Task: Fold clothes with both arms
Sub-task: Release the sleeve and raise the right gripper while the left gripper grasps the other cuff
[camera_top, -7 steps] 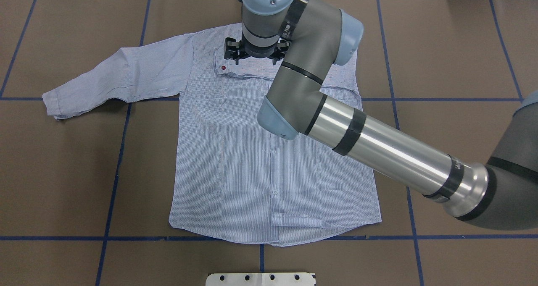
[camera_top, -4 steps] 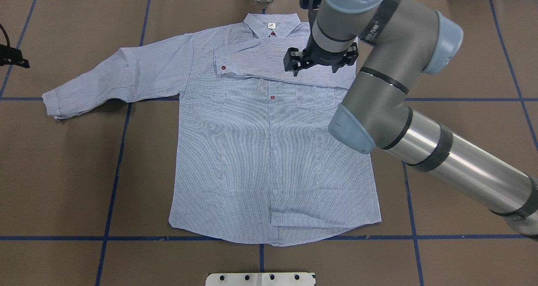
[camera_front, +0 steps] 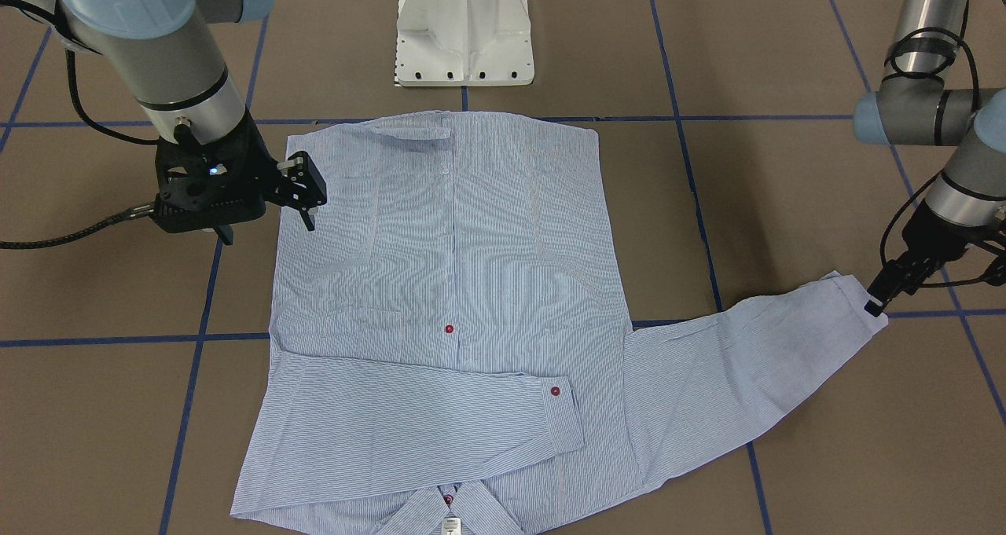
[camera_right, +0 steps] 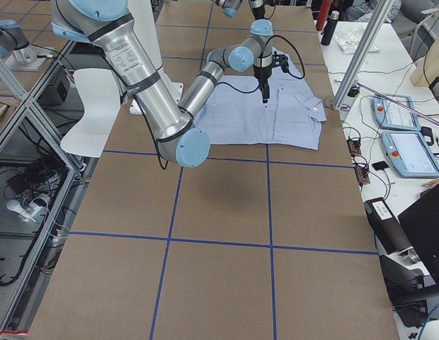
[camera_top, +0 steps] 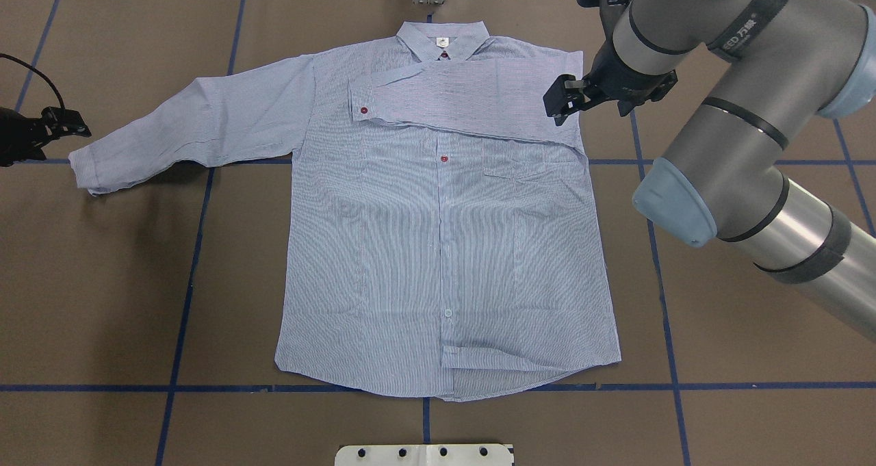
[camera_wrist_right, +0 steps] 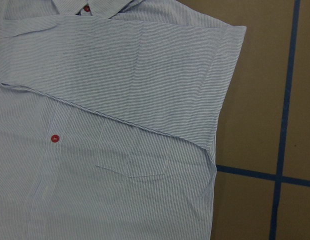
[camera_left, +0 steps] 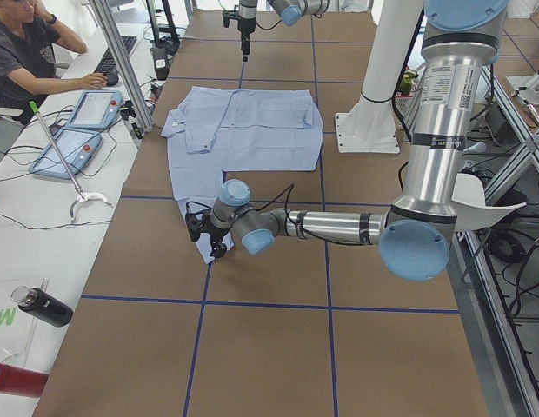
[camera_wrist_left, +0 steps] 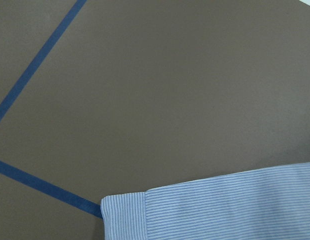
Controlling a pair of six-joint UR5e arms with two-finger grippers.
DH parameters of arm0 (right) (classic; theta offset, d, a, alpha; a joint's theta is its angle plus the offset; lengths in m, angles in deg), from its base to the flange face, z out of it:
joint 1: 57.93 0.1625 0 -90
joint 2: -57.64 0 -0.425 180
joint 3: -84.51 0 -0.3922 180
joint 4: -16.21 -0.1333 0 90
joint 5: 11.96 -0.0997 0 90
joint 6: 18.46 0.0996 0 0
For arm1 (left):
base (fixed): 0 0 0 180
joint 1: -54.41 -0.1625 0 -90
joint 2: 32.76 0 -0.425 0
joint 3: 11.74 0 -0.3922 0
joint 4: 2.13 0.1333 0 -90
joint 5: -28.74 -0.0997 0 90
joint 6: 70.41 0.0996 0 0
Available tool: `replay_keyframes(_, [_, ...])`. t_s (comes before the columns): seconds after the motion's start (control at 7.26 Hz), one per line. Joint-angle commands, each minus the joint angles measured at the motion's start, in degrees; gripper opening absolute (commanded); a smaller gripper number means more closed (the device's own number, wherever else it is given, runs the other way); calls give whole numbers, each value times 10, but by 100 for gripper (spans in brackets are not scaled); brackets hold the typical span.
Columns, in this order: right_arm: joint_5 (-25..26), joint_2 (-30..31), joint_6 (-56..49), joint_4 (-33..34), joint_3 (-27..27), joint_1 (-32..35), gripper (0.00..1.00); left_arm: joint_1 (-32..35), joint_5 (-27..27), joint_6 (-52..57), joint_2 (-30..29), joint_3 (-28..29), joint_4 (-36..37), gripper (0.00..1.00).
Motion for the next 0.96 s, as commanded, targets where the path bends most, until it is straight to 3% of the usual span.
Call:
replay_keyframes(0.0, [-17,4,-3,-2,3,2,100,-25,-22,-1,-1,18,-13,89])
replay_keyframes(0.41, [-17,4,-3,-2,0,2,100,-53,-50,2,1,23,-13,72])
replay_keyframes(0.55, [-18,2,-3,-2,0,2,100,-53,-47,5,2,21,-13,57])
replay_keyframes(0.83, [-29,3,-3,-1,-1,14,100,-52,-47,6,1,12,-11,13])
